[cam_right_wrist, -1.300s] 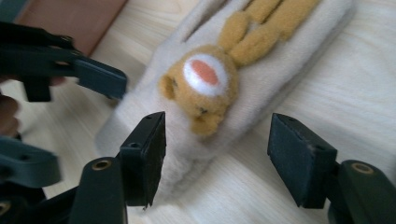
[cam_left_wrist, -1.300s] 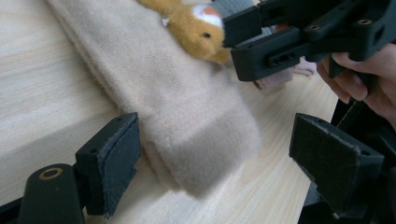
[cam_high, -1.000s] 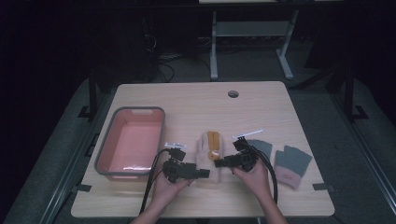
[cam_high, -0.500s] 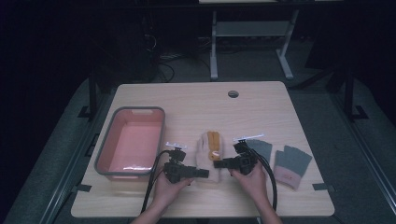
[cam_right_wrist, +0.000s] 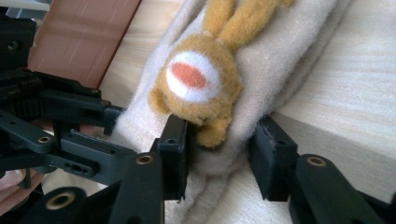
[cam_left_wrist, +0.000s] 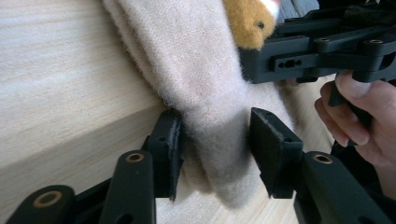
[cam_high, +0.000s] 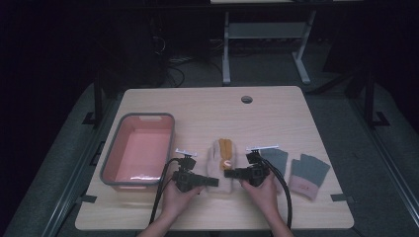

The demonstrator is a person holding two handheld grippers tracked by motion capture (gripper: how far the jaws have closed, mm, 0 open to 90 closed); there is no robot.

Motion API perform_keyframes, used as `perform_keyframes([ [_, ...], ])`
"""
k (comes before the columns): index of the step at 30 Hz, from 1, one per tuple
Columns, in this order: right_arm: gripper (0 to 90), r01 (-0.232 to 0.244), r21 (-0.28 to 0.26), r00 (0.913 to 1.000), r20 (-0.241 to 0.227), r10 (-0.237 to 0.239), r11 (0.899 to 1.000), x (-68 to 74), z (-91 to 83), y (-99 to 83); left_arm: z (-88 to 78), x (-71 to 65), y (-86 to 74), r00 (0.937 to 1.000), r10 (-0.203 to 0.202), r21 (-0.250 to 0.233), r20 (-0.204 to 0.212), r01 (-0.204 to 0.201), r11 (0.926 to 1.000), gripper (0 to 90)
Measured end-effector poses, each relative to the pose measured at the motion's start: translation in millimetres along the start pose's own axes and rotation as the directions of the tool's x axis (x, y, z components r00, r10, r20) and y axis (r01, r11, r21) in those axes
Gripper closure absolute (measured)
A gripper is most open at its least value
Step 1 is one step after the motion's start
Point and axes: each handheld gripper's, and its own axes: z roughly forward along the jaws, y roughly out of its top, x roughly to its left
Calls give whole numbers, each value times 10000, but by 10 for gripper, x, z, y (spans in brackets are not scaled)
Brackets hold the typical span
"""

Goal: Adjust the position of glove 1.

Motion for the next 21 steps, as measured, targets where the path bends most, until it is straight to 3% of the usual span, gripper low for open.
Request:
perform_keyframes([
  [6, 673, 61, 2, 10000, 73, -61, 10000, 23, 36, -14, 27, 16, 10, 9998, -82, 132, 207, 79, 9999, 615],
  [9, 690, 15, -35, 10000, 11, -15, 10000, 32, 45, -26, 46, -9, 5, 9996, 180, 142, 217, -183, 9997, 615],
  [16, 746, -5, 69, 10000, -62, 6, 10000, 20, 67, -18, 64, -21, 31, 9997, 235, 250, 116, -238, 9994, 656],
  [19, 763, -34, 94, 10000, -78, 35, 10000, 13, 69, -17, 66, -35, 47, 9985, 552, 340, 50, -554, 9979, 671],
  [21, 770, -163, 143, 9997, -155, 165, 9998, 7, 66, -13, 66, -36, 50, 9984, 560, 334, 85, -563, 9979, 676],
])
